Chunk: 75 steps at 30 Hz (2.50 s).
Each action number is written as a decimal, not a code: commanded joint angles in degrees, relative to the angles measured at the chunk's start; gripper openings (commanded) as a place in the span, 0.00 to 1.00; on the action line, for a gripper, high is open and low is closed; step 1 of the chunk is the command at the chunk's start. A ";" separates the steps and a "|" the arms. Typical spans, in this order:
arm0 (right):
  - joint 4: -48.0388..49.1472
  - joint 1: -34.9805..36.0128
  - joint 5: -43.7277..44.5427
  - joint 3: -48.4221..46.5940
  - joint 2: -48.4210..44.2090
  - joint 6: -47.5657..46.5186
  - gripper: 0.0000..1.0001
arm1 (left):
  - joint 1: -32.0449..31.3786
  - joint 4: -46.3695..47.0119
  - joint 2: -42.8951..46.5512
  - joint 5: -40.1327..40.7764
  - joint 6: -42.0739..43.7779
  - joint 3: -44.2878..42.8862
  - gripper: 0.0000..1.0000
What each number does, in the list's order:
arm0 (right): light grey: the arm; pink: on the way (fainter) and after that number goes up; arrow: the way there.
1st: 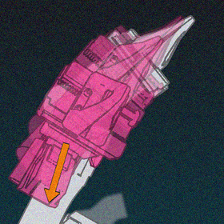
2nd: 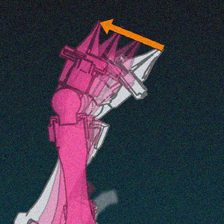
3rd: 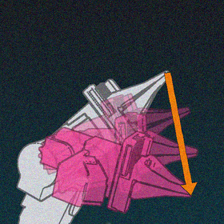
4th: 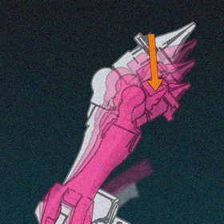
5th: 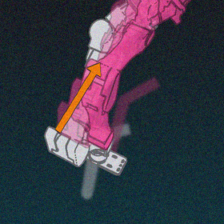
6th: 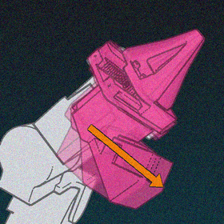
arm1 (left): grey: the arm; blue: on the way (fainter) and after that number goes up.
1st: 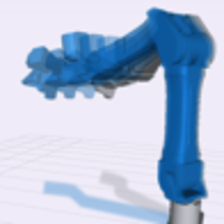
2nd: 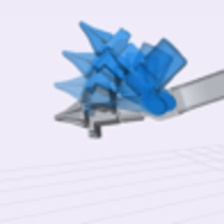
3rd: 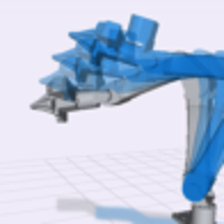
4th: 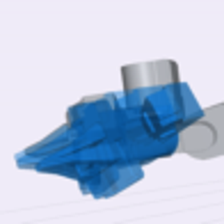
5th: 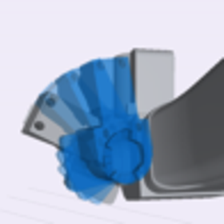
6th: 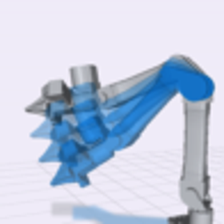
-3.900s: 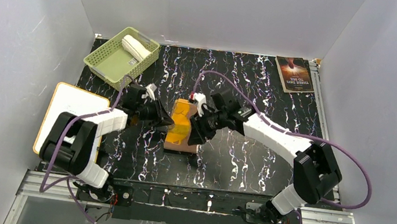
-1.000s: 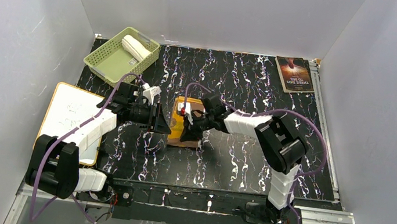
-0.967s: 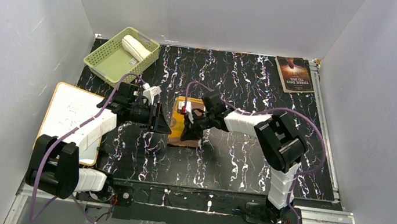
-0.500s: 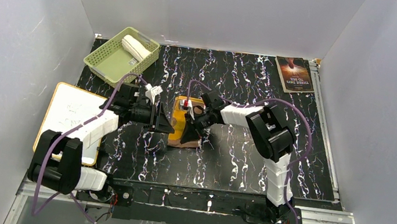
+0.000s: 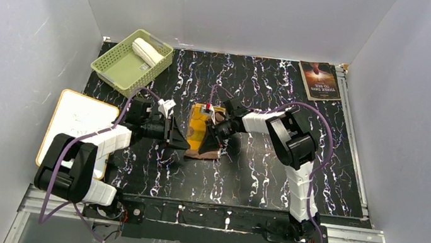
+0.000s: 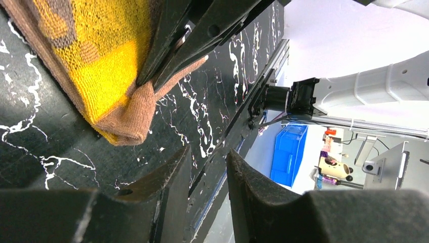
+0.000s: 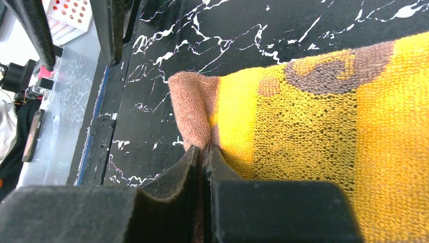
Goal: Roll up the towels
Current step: Roll the towel at the center of the board.
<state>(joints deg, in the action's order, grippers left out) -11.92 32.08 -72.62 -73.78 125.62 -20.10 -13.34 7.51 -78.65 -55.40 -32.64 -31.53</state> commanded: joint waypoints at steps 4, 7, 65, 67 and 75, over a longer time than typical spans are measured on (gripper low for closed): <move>-2.36 -0.44 5.68 -3.65 -1.76 1.03 0.00 | -0.11 -5.14 2.52 -1.65 2.71 -5.73 0.31; -3.06 -0.45 5.93 -4.30 -2.71 1.10 0.00 | -0.09 -6.99 3.23 -1.64 3.45 -7.20 0.31; 0.02 -2.90 8.18 -5.57 8.85 4.77 0.00 | -0.44 12.13 -22.44 11.65 0.01 -6.70 0.00; 0.04 -2.90 8.71 -5.55 8.94 4.72 0.03 | -0.37 12.16 -23.18 11.80 0.30 -6.64 0.00; 1.11 -2.93 11.06 -5.25 8.32 5.15 0.24 | -1.48 13.11 -24.64 13.08 0.29 -4.70 0.00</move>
<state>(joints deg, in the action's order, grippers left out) -13.10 29.45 -74.54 -81.12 130.96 -11.79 -14.00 22.52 -101.89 -47.37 -35.14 -37.43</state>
